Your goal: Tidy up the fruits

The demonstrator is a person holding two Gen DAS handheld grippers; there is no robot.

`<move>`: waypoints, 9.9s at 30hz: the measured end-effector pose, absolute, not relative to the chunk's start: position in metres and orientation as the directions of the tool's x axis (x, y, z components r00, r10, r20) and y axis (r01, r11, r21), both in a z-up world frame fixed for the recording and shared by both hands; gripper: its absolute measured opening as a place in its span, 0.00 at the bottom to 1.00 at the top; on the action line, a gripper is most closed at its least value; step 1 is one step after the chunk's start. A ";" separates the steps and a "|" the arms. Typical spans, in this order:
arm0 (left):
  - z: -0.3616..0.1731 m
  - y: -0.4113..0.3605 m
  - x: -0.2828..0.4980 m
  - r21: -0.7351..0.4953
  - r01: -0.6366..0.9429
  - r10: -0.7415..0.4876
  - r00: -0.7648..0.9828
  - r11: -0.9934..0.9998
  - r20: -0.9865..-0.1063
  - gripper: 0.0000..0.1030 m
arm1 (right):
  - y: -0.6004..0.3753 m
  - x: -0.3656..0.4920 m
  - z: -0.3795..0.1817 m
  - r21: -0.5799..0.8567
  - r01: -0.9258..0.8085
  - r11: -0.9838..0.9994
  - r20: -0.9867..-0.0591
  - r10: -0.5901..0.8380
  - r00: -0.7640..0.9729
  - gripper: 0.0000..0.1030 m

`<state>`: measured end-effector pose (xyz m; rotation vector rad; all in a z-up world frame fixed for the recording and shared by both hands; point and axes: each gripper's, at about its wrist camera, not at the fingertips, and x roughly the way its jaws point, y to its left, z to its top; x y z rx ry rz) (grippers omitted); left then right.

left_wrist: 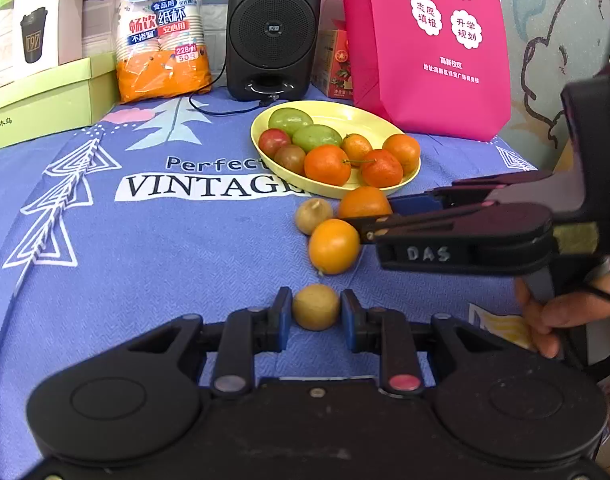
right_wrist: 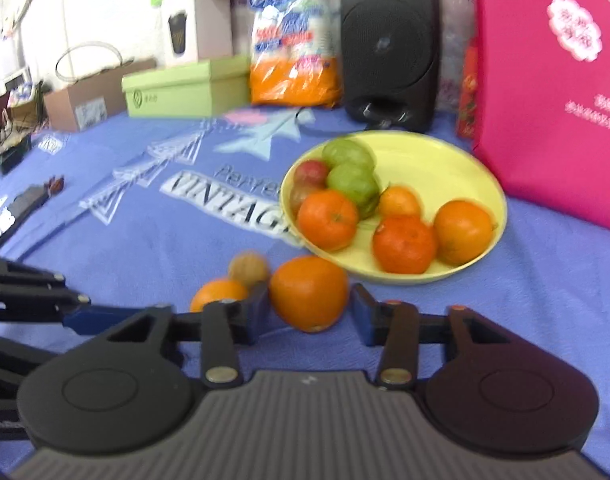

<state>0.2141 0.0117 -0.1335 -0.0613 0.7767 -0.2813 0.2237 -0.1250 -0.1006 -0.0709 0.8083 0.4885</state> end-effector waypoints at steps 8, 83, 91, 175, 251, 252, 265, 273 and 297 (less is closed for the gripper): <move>-0.131 0.018 0.212 -0.163 0.209 -0.263 0.685 0.964 -0.679 0.24 | -0.137 0.205 -0.094 0.131 -0.421 0.897 -0.691 0.387 0.610 0.39; -0.113 -0.007 0.224 -0.077 0.232 -0.229 0.751 0.970 -0.620 0.68 | -0.193 0.173 -0.054 0.184 -0.271 0.945 -0.594 0.326 0.735 0.62; -0.132 -0.011 0.240 -0.096 0.223 -0.230 0.723 0.970 -0.651 0.49 | -0.181 0.170 -0.054 0.192 -0.327 0.925 -0.594 0.375 0.712 0.62; -0.068 -0.013 0.304 -0.047 0.311 -0.273 0.739 0.949 -0.616 0.30 | -0.175 0.209 -0.034 0.047 -0.358 0.932 -0.583 0.317 0.749 0.26; -0.006 0.015 0.099 -0.066 -0.033 -0.006 0.853 0.997 -0.522 1.00 | -0.174 0.063 0.028 0.078 -0.180 0.981 -0.475 0.196 0.858 1.00; -0.006 0.015 0.093 -0.069 -0.030 -0.010 0.853 0.997 -0.522 1.00 | -0.171 0.061 0.029 0.066 -0.169 0.983 -0.482 0.180 0.858 1.00; -0.002 0.010 0.060 -0.045 -0.008 -0.015 0.863 0.999 -0.505 1.00 | -0.157 0.047 0.028 -0.077 -0.032 0.996 -0.510 -0.012 0.860 1.00; 0.001 0.015 0.056 -0.073 -0.002 -0.036 0.863 0.997 -0.504 1.00 | -0.150 0.043 0.030 -0.094 -0.068 0.993 -0.510 0.011 0.860 1.00; -0.003 0.018 0.051 -0.108 -0.045 -0.015 0.867 0.993 -0.498 1.00 | -0.147 0.040 0.024 -0.100 -0.088 0.991 -0.514 0.024 0.857 1.00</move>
